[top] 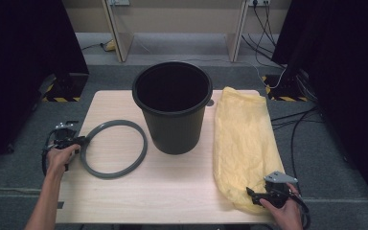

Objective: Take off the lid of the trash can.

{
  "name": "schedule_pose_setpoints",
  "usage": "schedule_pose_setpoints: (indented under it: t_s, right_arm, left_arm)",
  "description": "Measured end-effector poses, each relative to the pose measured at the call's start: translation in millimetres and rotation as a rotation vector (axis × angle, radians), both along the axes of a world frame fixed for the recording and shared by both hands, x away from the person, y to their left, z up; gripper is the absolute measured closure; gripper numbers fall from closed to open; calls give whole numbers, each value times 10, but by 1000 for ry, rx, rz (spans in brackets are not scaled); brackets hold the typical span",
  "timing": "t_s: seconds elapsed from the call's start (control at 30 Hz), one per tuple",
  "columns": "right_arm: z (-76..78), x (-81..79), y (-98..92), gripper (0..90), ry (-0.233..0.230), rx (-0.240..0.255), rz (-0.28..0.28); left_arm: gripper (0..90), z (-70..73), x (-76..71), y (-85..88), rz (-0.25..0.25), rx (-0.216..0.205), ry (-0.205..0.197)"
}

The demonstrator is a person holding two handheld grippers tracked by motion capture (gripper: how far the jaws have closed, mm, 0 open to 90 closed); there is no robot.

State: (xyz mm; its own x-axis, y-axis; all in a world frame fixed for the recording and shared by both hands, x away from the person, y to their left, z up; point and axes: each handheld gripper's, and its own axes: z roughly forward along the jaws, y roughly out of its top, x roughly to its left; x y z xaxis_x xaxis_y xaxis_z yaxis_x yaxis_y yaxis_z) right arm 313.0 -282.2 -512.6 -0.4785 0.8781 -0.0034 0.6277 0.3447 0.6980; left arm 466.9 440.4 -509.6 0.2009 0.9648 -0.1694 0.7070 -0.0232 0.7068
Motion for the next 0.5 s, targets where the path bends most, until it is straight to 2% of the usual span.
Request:
schedule_pose_setpoints:
  t_s: [0.07, 0.1, 0.13, 0.17, 0.23, 0.27, 0.33, 0.5]
  right_arm:
    - [0, 1, 0, 140, 0, -1, 1]
    - [1, 2, 1, 140, 1, -1, 1]
    - [1, 4, -1, 140, 0, -2, 3]
    - [1, 4, -1, 140, 0, -2, 3]
    - [2, 3, 1, 140, 2, -1, 1]
    - [2, 3, 1, 140, 2, -1, 0]
    - [1, 2, 2, 140, 1, -1, 0]
    - [2, 4, 1, 140, 1, -1, 1]
  left_arm:
    - [634, 25, -16, 1, 2, 2, -5]
    - [584, 91, -63, -15, -1, 15, -24]
    - [550, 91, -63, -15, -1, 15, -24]
    - [550, 125, -90, -30, -1, 11, -36]
    - [479, 204, -152, -79, -8, 3, -54]
    - [423, 259, -198, -131, -16, -13, -70]
    - [375, 318, -246, -201, -37, -36, -80]
    - [325, 422, -360, -361, -91, -55, -111]
